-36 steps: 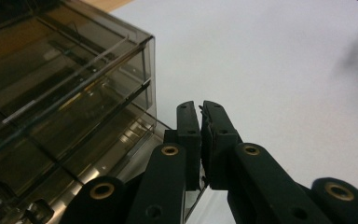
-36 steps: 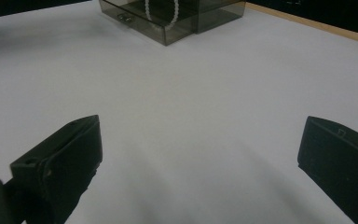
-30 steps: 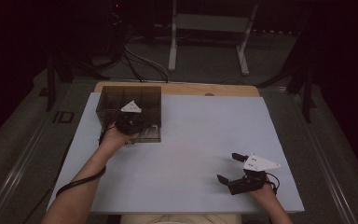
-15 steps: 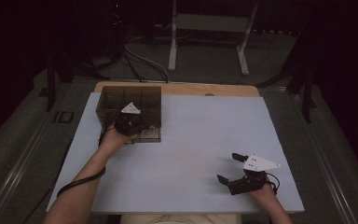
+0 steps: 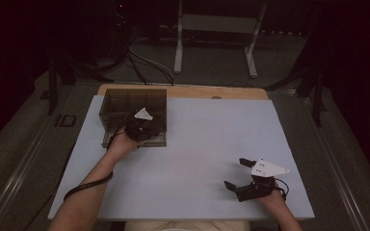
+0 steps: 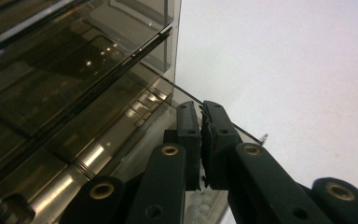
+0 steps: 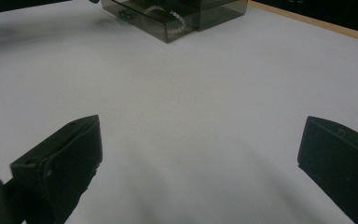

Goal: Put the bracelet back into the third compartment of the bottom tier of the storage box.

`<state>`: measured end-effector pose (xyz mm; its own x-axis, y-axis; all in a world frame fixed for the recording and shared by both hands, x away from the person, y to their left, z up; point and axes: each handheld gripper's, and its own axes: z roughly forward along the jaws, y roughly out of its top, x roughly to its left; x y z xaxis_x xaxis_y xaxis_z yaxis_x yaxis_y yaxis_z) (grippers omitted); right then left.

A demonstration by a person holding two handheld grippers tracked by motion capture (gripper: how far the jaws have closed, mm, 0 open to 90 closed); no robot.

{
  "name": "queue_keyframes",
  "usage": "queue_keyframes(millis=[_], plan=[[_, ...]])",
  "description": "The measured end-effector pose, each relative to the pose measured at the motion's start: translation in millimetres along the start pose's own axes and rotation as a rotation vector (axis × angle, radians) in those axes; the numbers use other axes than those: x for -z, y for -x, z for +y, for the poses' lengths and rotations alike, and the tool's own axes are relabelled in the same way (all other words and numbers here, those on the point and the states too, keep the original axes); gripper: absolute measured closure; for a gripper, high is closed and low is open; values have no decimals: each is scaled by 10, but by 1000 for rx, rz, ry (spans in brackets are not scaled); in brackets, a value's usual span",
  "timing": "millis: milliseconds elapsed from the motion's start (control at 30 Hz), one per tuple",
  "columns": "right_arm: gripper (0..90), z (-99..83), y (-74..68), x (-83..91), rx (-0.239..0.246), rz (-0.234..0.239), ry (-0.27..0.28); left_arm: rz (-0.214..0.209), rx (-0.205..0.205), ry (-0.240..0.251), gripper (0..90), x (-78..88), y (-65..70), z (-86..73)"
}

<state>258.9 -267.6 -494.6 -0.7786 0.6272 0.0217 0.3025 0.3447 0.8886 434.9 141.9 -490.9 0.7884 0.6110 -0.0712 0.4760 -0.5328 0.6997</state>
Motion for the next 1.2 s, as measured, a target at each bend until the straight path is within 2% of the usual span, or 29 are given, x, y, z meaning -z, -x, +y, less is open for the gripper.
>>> queue_keyframes(millis=[100,233,333,400,467,500,567,600,667,733,767,967,1100,1200], plan=[[0,-2,-3,1,3,-2,-3,16,-9,-7,881,-22,-4,15],[0,-3,-2,1,3,-1,-4,24,-16,-37,879,-39,-4,-2],[0,-3,-5,-3,4,0,-4,46,-30,-56,871,-44,3,-29],[0,-2,-7,-5,5,2,-4,27,-25,-16,871,-19,7,-45],[0,-2,-11,-6,6,2,-6,34,-9,-3,868,11,4,-47],[0,-2,-10,-6,6,2,-5,50,-14,-1,811,27,9,-49],[0,-2,-8,-6,4,1,-5,41,-3,11,798,61,11,-54],[0,-2,-7,-6,4,1,-4,44,-6,12,741,82,21,-55],[0,-2,-8,-5,5,1,-5,50,-10,15,686,113,42,-53],[0,-2,-8,-5,5,2,-5,43,-18,21,656,153,64,-48],[0,-2,-9,-7,4,2,-4,52,-21,18,637,167,75,-44],[0,-1,-15,-5,5,2,-6,43,-15,16,501,240,112,-27],[0,0,-9,-6,3,2,-3,54,-2,25,428,309,121,-2],[0,-1,-10,-7,3,3,-5,64,21,43,387,388,110,26]])
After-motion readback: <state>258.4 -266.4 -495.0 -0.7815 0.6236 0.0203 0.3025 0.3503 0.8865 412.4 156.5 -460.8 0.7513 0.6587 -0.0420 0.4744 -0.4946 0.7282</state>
